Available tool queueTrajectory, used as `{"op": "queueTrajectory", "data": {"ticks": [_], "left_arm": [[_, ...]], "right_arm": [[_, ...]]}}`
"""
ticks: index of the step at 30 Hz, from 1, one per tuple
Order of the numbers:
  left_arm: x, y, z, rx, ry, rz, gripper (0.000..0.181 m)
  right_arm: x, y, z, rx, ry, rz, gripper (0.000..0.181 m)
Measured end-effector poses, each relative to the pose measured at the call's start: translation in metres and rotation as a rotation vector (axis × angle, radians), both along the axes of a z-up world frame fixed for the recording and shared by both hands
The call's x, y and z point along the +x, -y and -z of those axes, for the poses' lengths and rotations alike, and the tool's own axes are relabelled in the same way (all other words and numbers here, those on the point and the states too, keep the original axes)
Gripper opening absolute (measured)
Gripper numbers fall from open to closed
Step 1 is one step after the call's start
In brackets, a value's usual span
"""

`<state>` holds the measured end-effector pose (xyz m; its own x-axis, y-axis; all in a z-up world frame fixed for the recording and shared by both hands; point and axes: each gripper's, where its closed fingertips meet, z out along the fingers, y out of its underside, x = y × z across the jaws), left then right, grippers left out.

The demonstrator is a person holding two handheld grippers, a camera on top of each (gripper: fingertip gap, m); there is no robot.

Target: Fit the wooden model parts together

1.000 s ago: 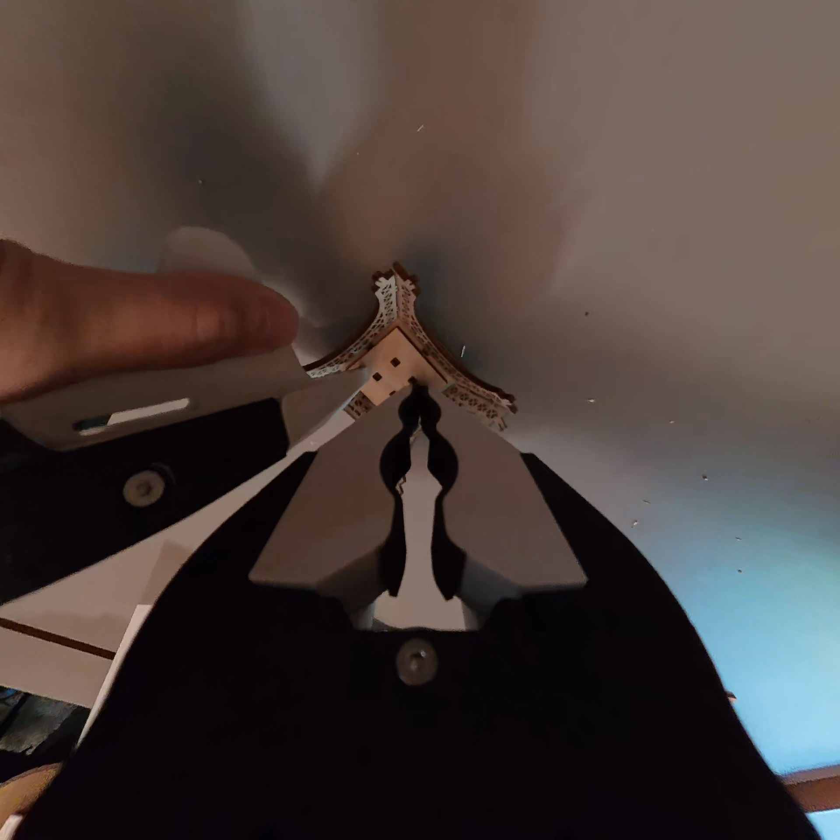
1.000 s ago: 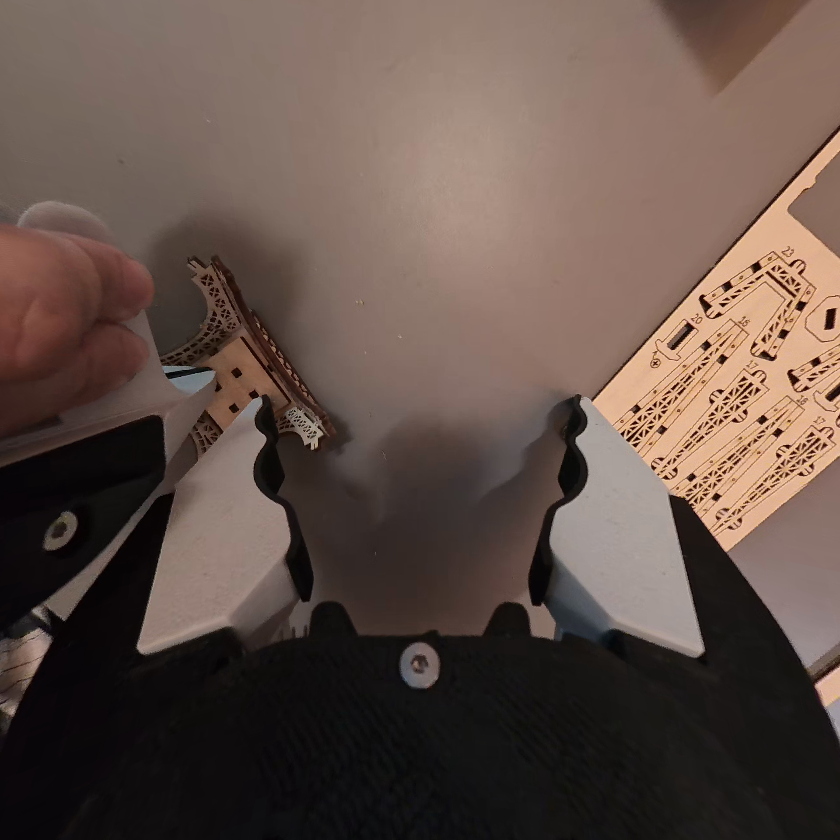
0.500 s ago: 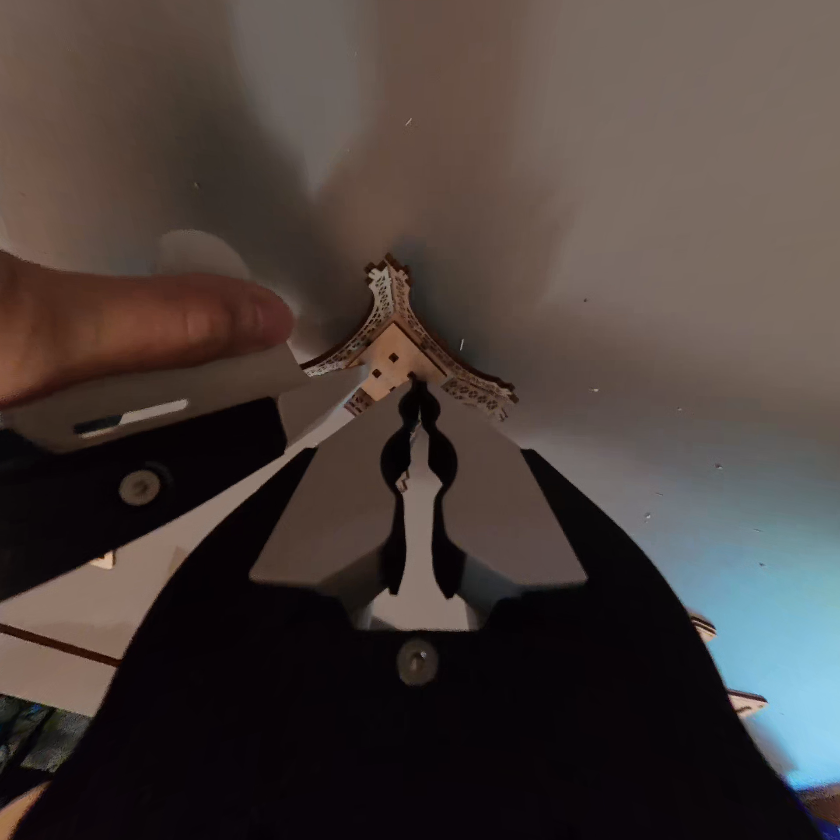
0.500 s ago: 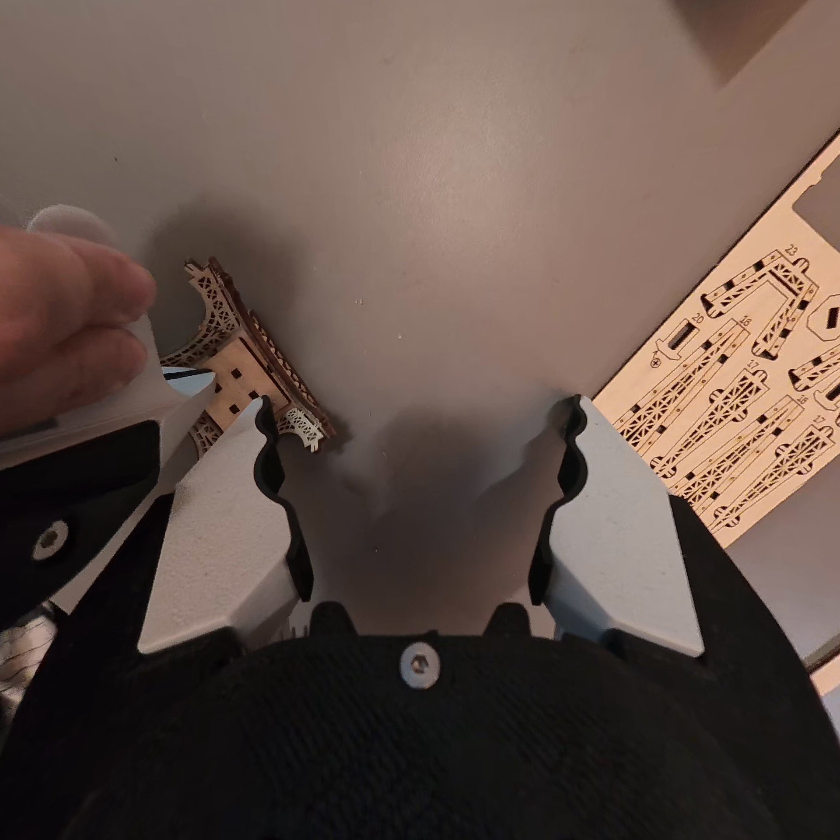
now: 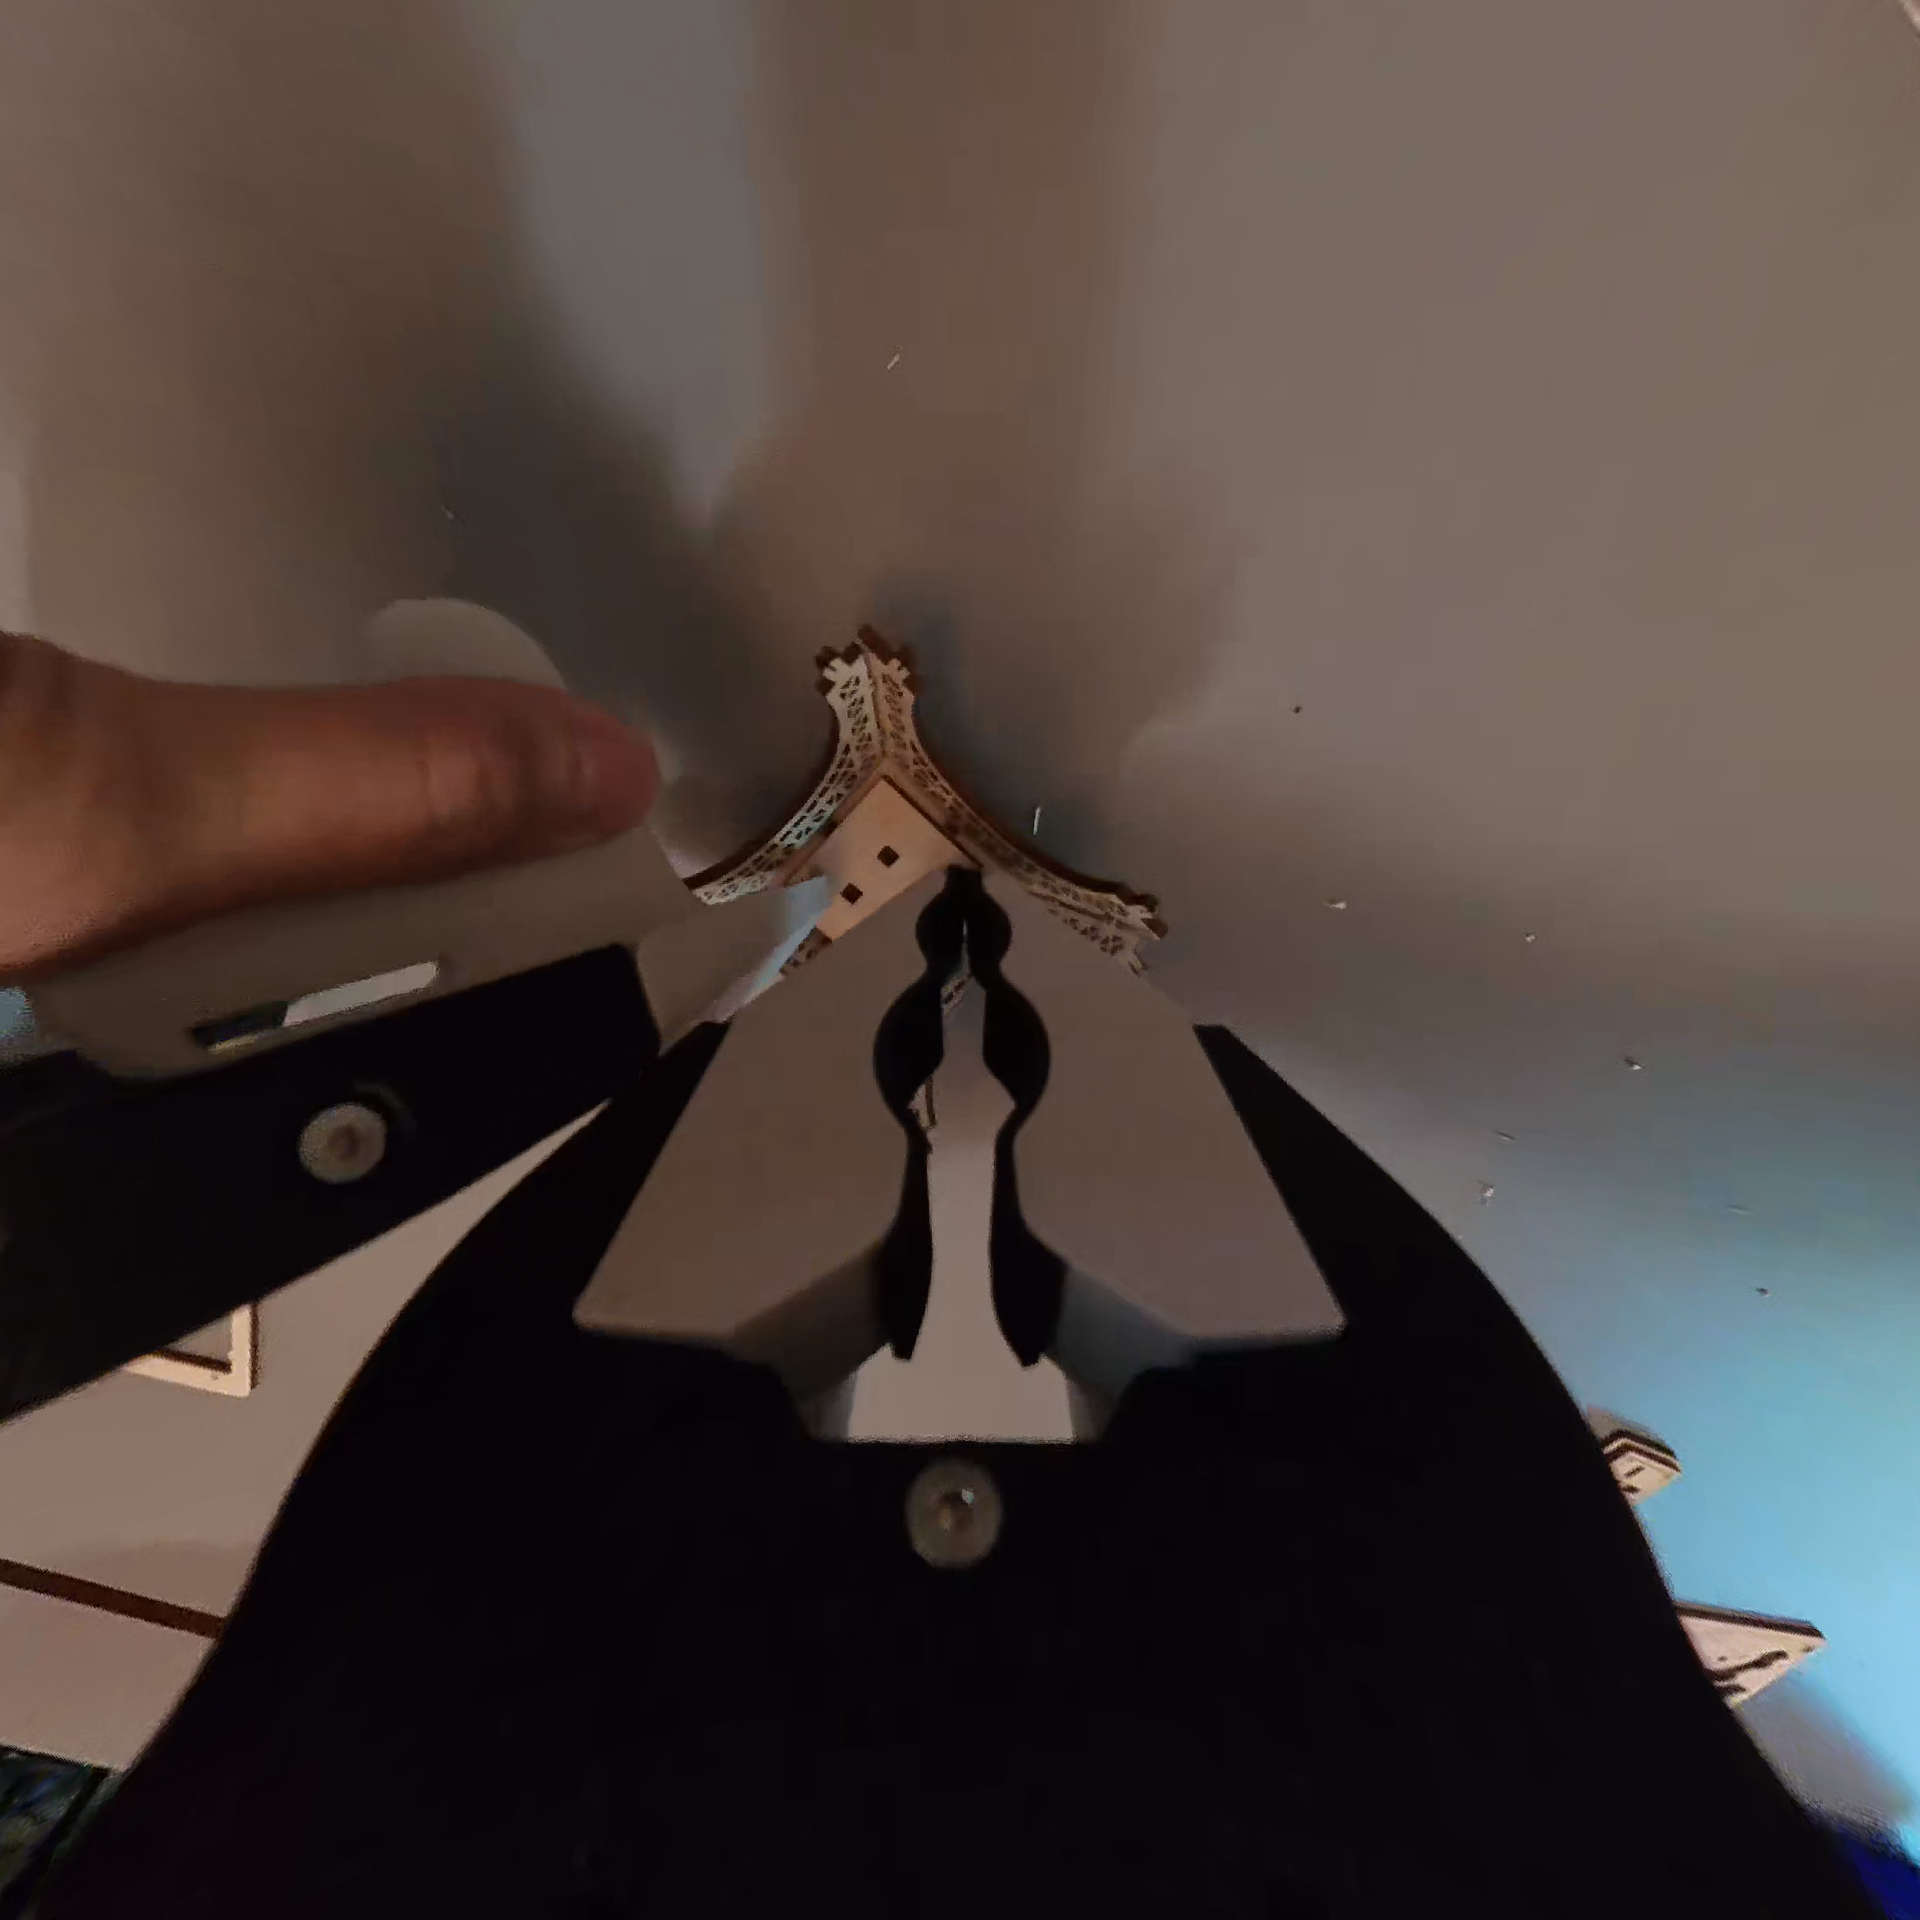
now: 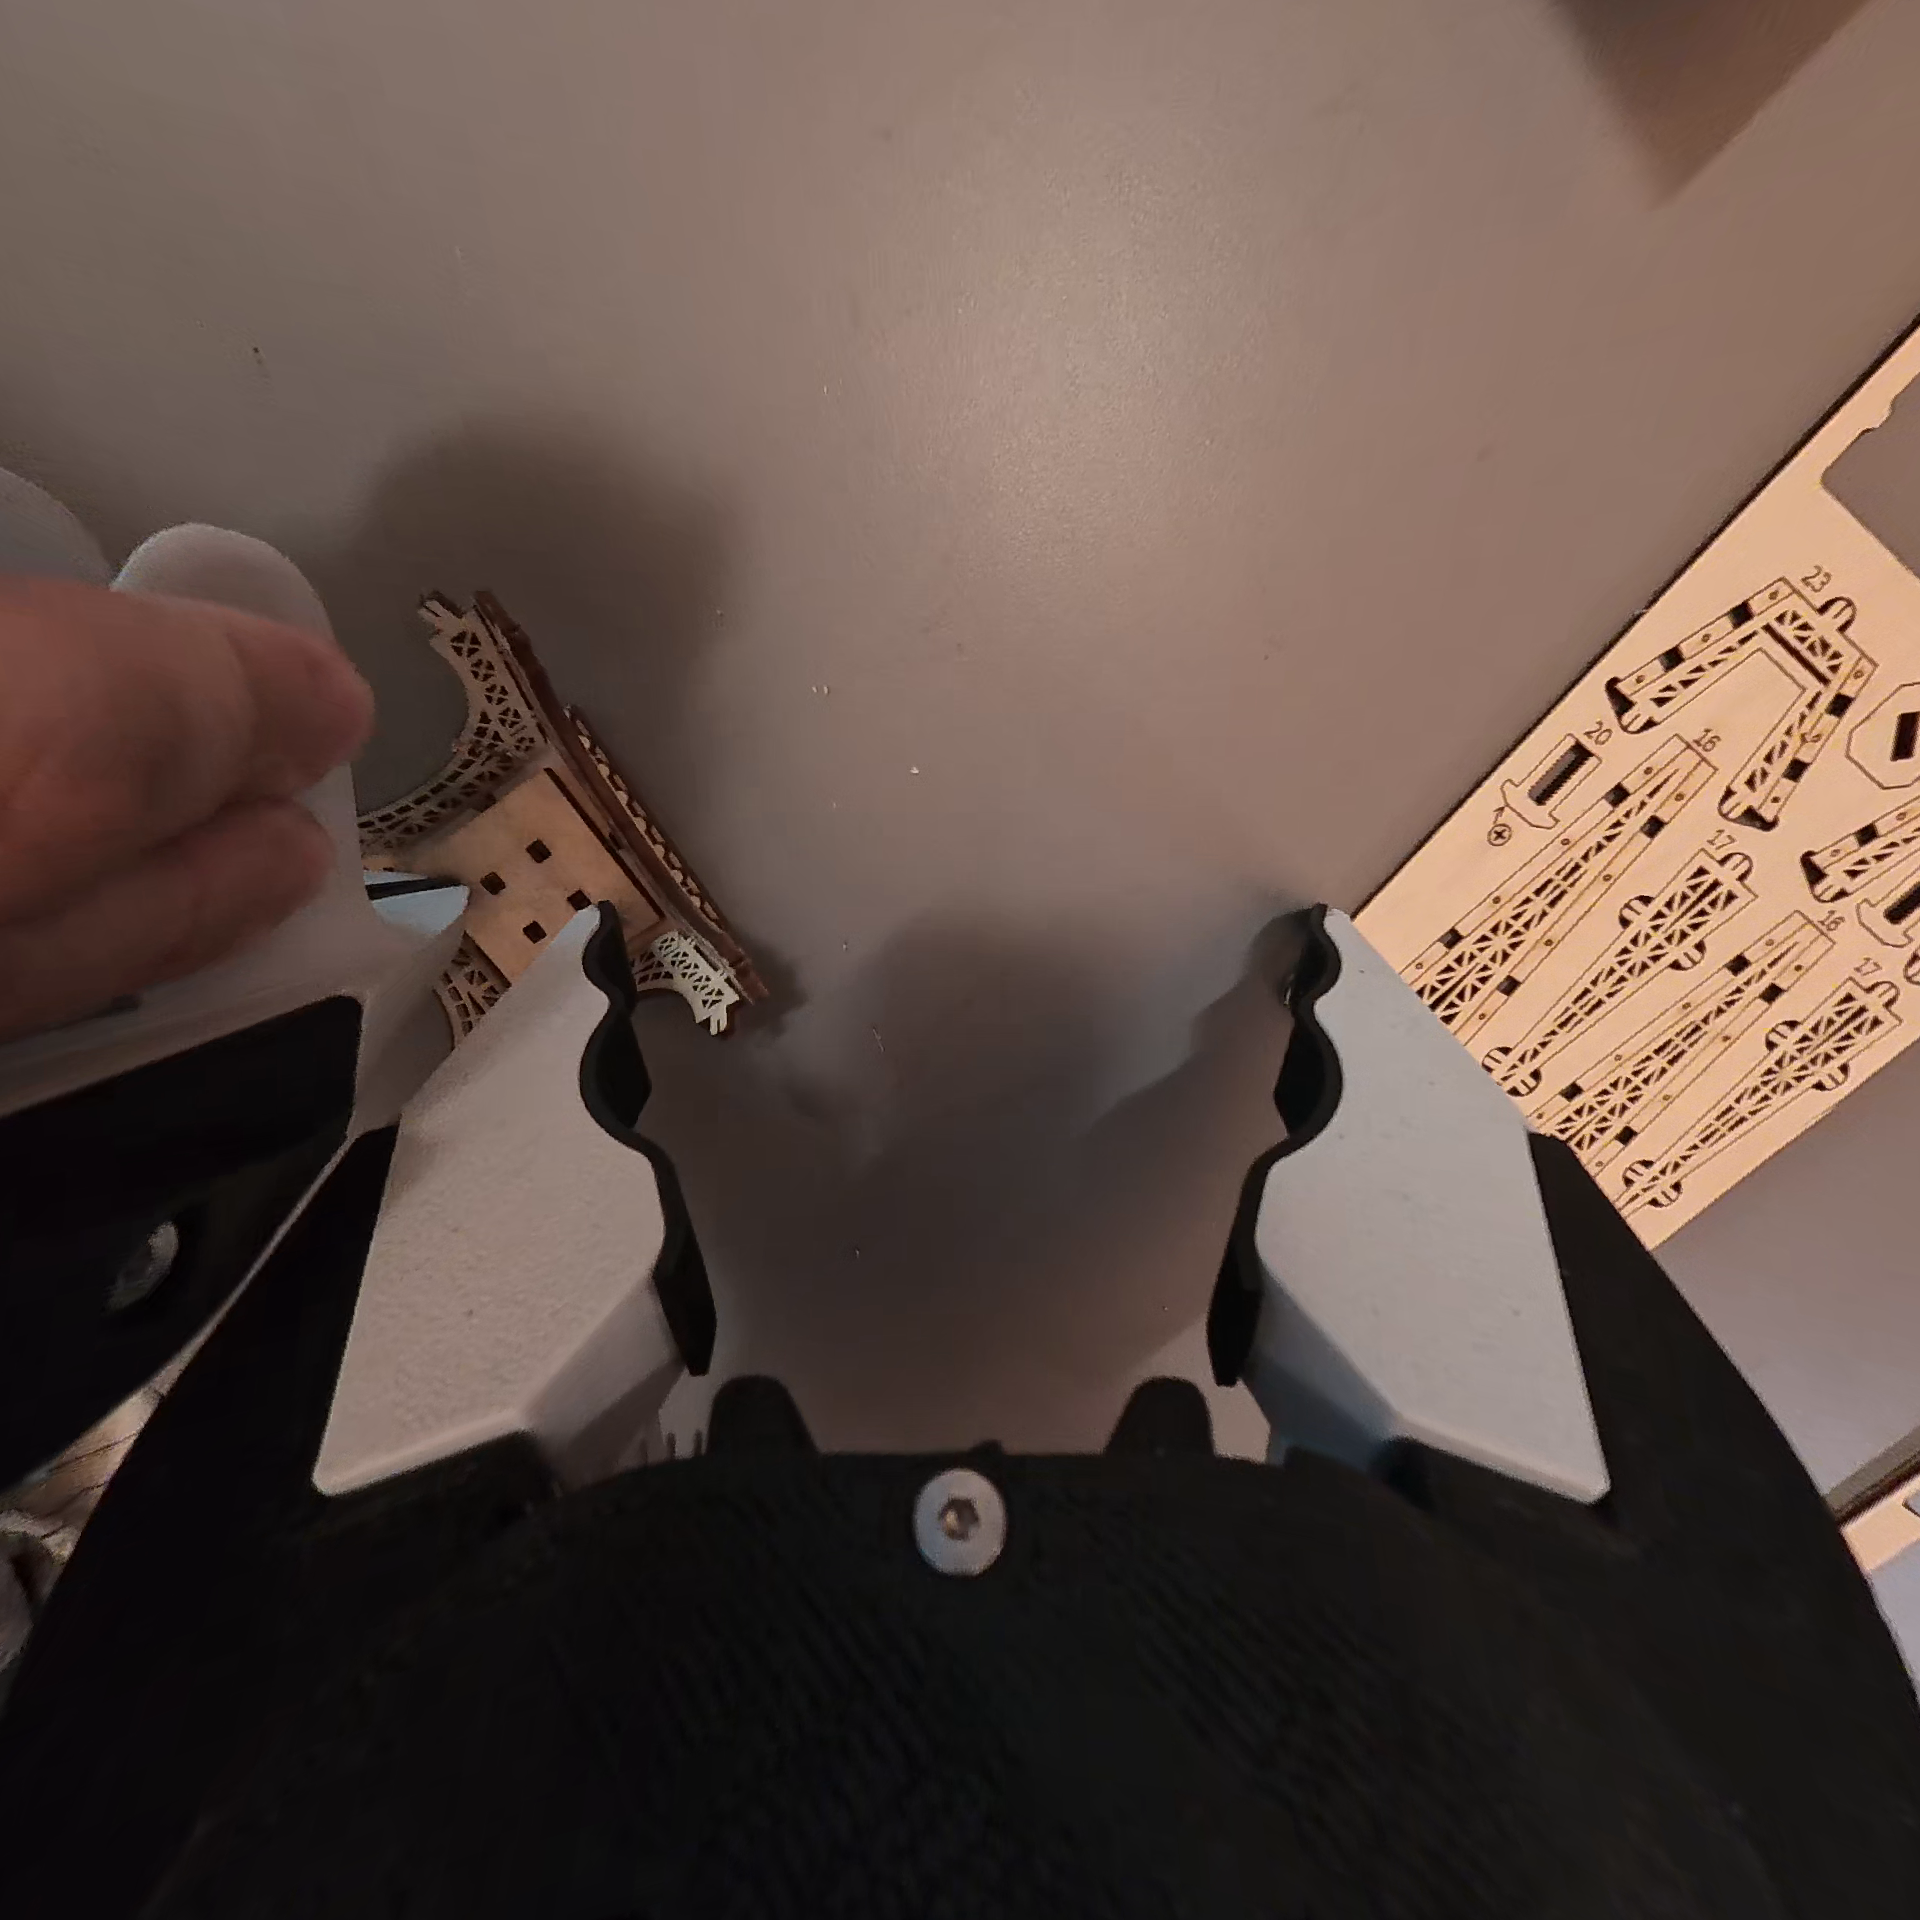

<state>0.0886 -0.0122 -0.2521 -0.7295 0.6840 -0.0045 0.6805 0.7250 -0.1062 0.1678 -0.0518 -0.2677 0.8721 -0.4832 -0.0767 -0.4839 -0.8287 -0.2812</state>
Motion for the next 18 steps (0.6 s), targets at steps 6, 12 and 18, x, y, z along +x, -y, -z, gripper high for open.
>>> {"op": "queueTrajectory", "data": {"ticks": [6,12,18], "left_arm": [[-0.0005,-0.0005,0.0004,0.001,0.014,0.022,0.0],[-0.0012,-0.0005,0.0013,0.054,0.11,0.059,0.0],[-0.001,0.0008,0.002,0.122,0.122,0.091,0.0]], "right_arm": [[0.0001,-0.0001,-0.0001,0.01,0.005,0.001,0.124],[0.0,0.0,0.0002,-0.018,-0.01,-0.001,0.124],[0.0005,-0.0001,0.0002,-0.007,-0.007,-0.005,0.125]]}}
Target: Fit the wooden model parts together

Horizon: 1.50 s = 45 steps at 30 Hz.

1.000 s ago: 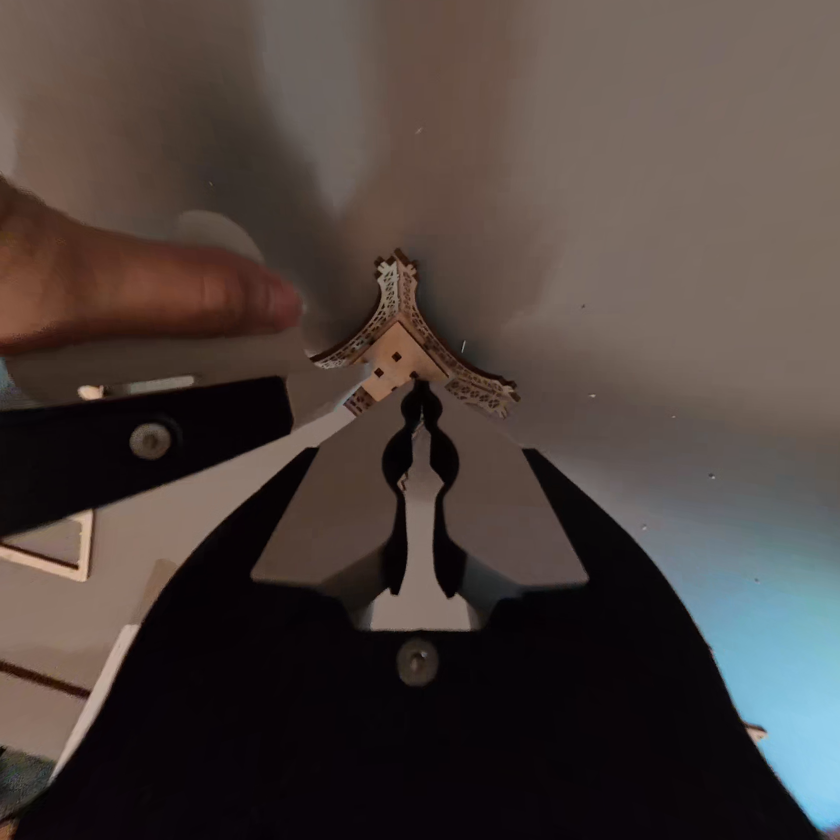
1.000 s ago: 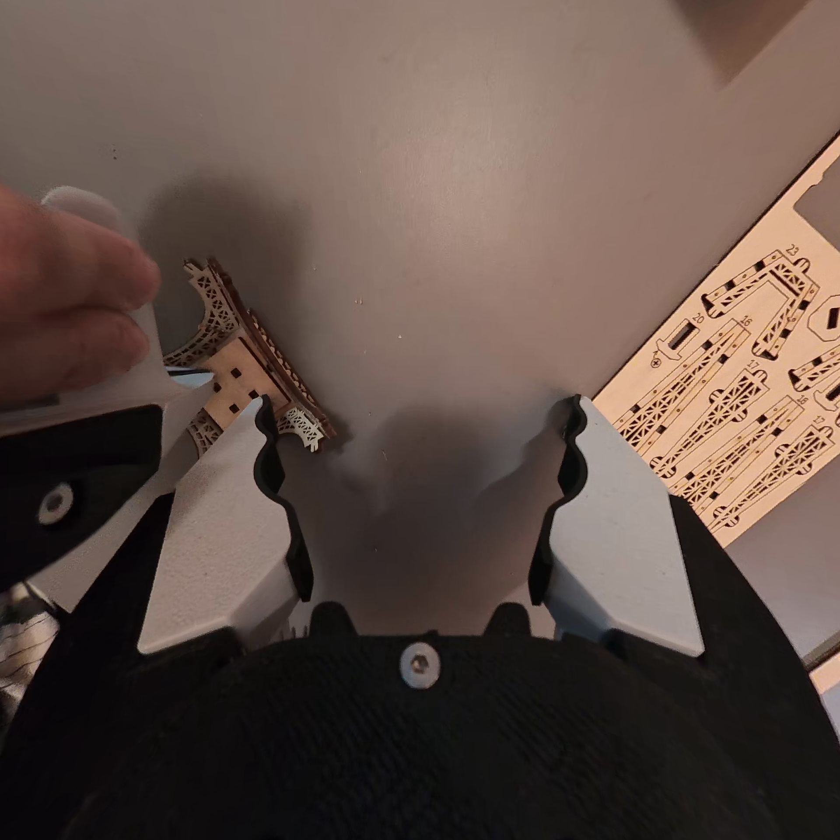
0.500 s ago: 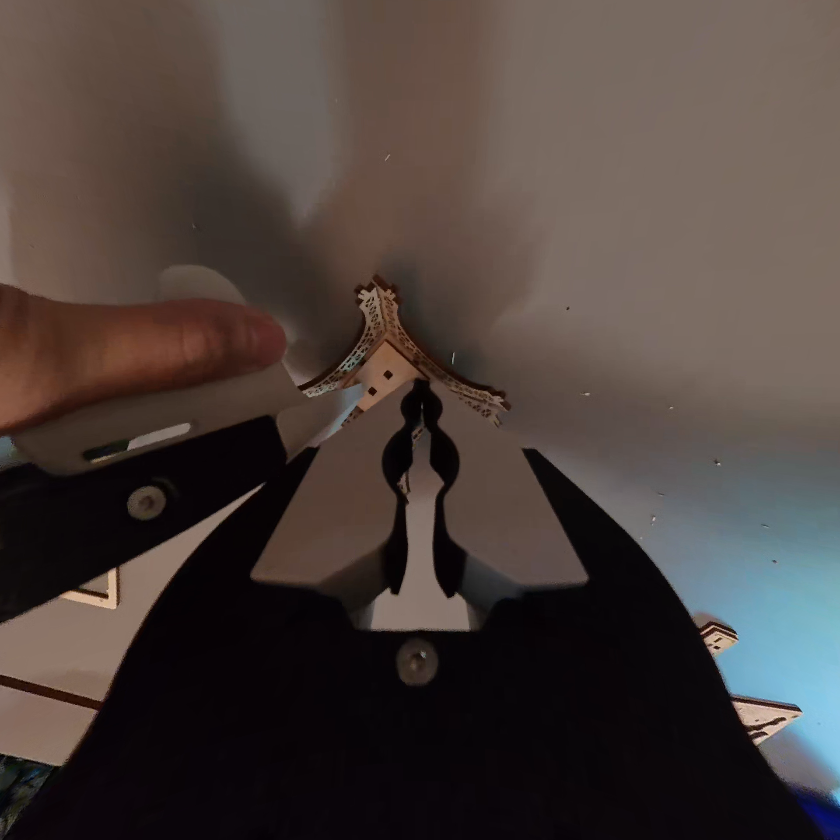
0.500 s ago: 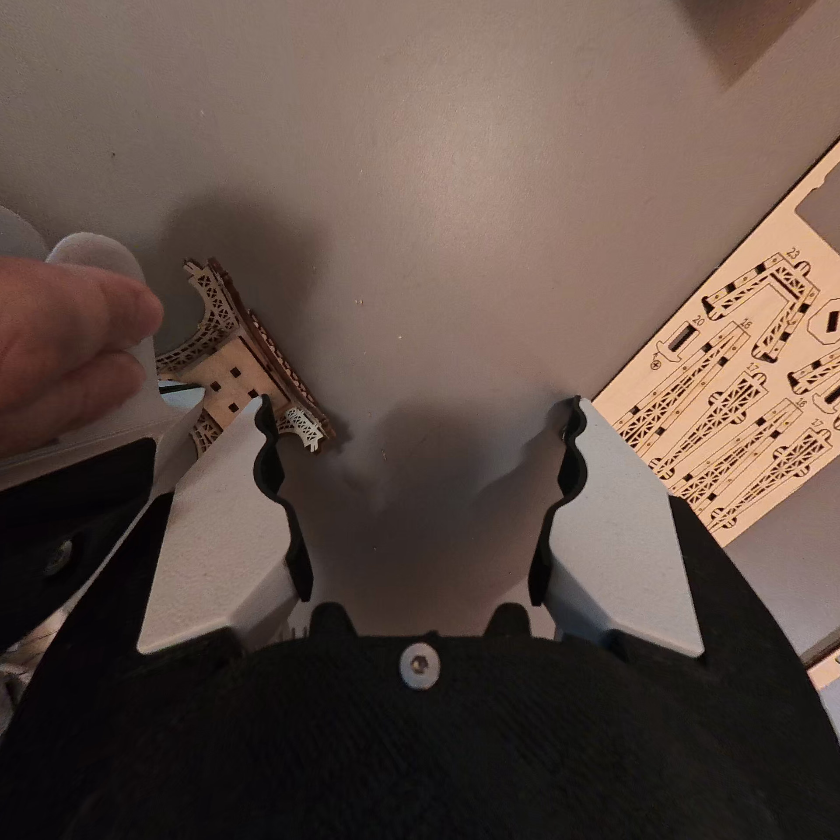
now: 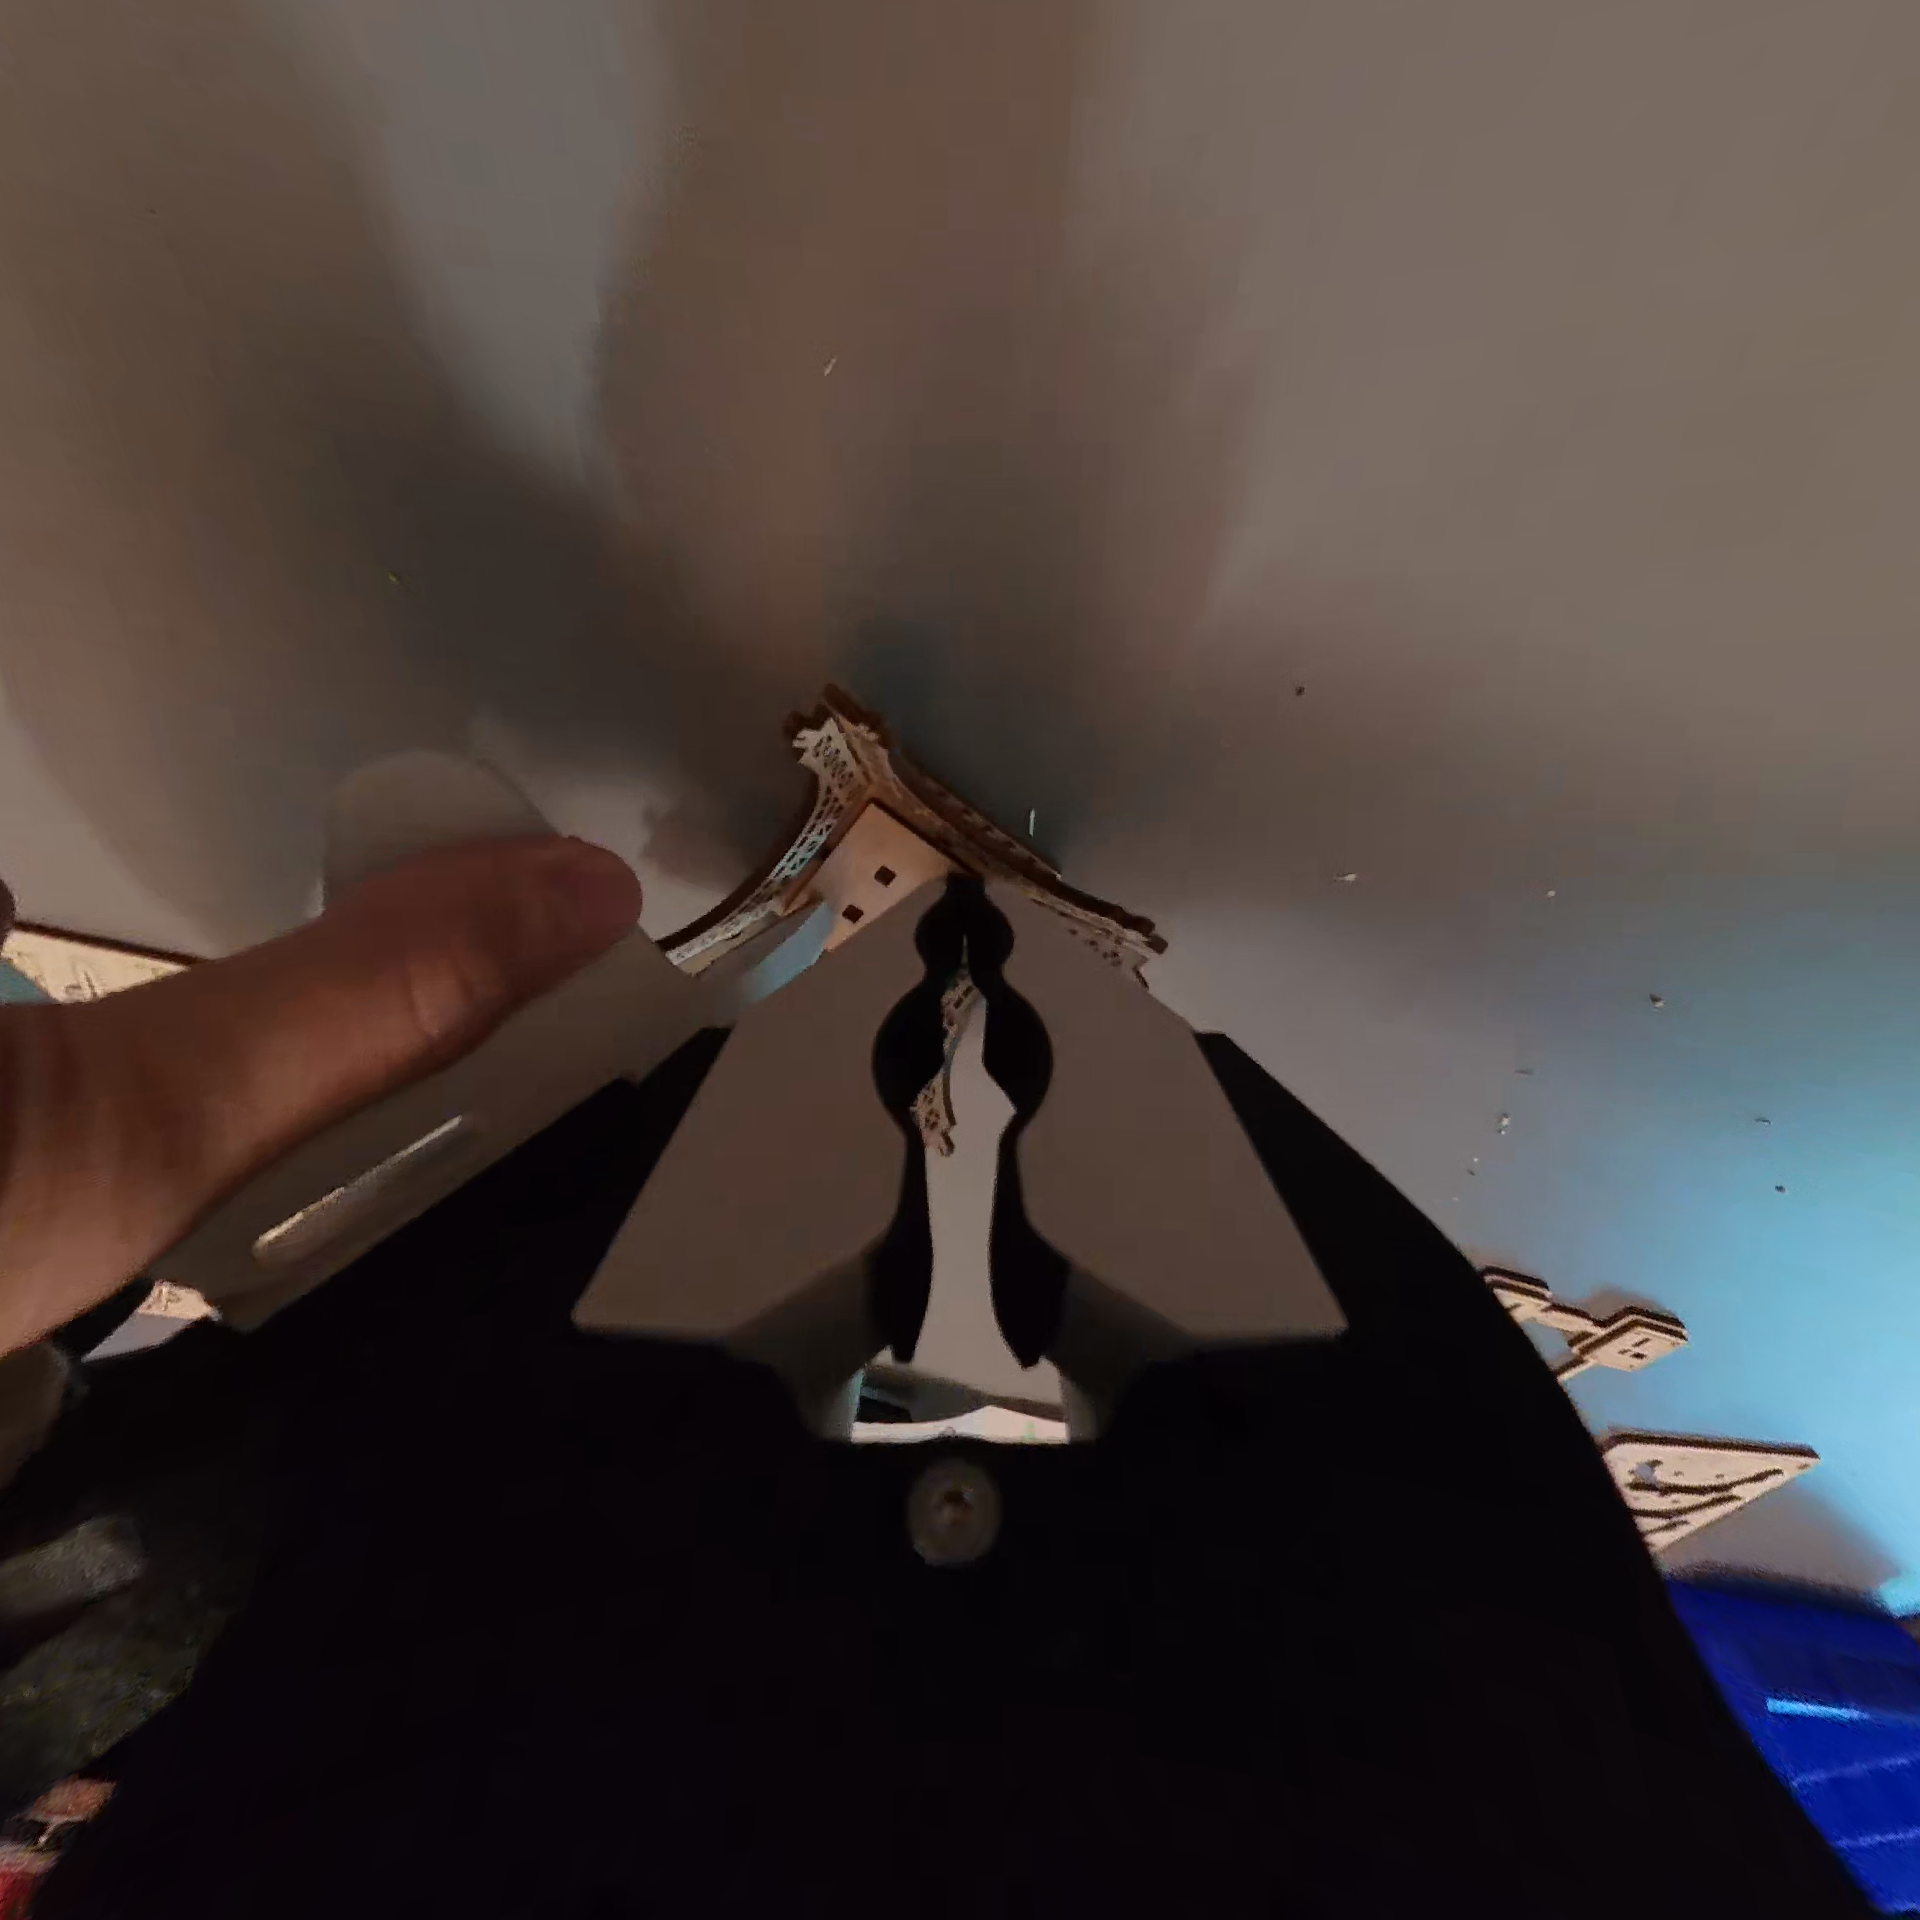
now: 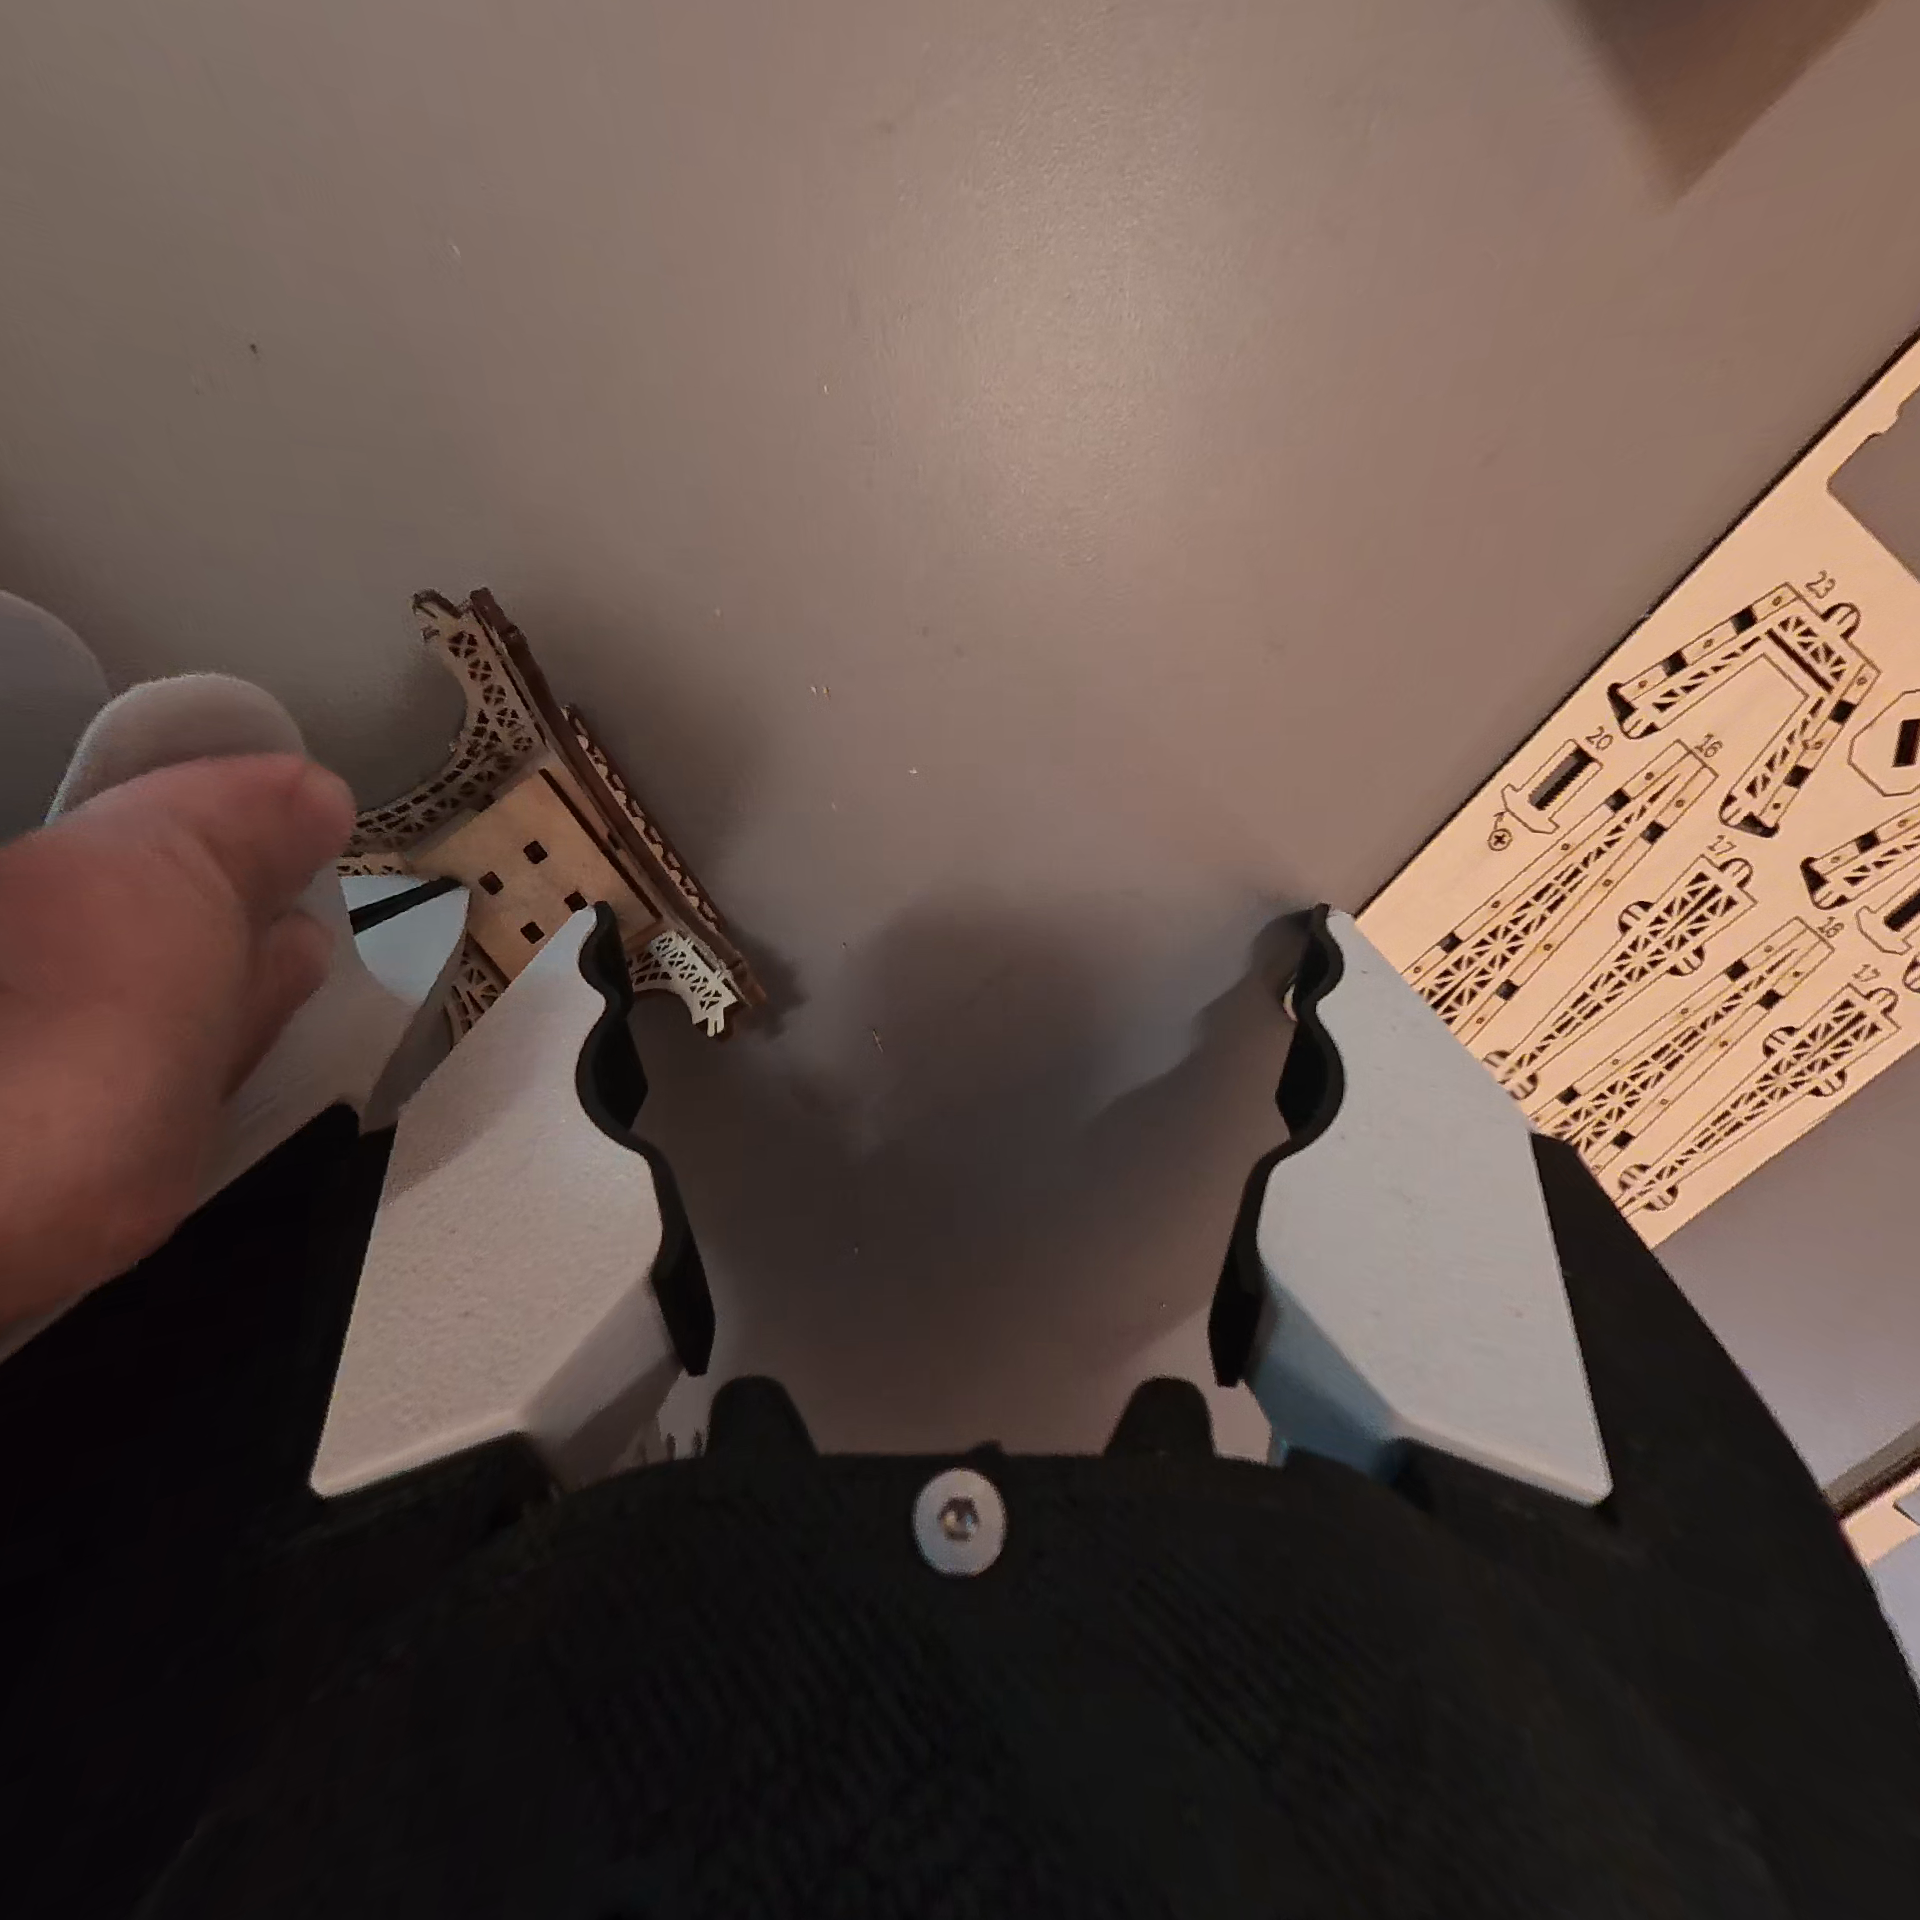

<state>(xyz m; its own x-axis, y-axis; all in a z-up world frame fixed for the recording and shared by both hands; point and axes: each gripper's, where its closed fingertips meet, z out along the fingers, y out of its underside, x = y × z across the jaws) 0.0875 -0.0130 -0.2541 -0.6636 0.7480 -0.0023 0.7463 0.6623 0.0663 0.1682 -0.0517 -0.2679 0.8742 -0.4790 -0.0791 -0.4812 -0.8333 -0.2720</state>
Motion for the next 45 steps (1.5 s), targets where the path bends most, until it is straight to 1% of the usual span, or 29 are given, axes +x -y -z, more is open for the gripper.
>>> {"op": "queueTrajectory", "data": {"ticks": [7,9,12,16,20,22,29,33,36,38,45], "left_arm": [[-0.001,0.001,0.0,-0.012,-0.028,0.017,0.0],[0.0,0.001,0.0,-0.028,-0.033,0.0,0.0],[0.0,0.0,-0.001,-0.085,-0.092,-0.02,0.0],[0.002,0.0,-0.003,-0.191,-0.063,-0.002,0.0],[0.01,0.007,-0.018,-0.295,-0.088,-0.077,0.0],[0.015,0.007,-0.016,-0.297,-0.083,-0.068,0.0],[0.014,0.008,-0.002,-0.238,-0.071,0.014,0.0],[0.014,0.008,-0.002,-0.228,-0.061,0.035,0.0],[0.013,0.008,-0.002,-0.25,-0.081,0.046,0.0],[0.013,0.008,-0.002,-0.262,-0.065,0.084,0.0],[0.015,0.005,-0.002,-0.224,-0.029,0.109,0.0]], "right_arm": [[0.001,0.0,0.0,0.004,-0.001,0.003,0.127],[0.002,0.0,0.001,0.002,-0.001,-0.004,0.129],[0.002,0.0,0.0,0.015,0.006,-0.003,0.129],[0.002,0.0,0.001,0.021,0.016,-0.002,0.129],[0.002,0.0,0.001,0.002,0.005,-0.005,0.129],[0.002,0.0,0.001,-0.006,0.001,-0.006,0.129],[0.002,0.0,0.001,-0.001,0.004,-0.005,0.129],[0.002,0.0,0.001,0.013,0.012,-0.005,0.129],[0.002,0.0,0.001,0.017,0.014,-0.006,0.129],[0.002,0.0,0.001,0.015,0.013,-0.007,0.129],[0.002,0.0,0.001,0.01,0.011,-0.009,0.129]]}}
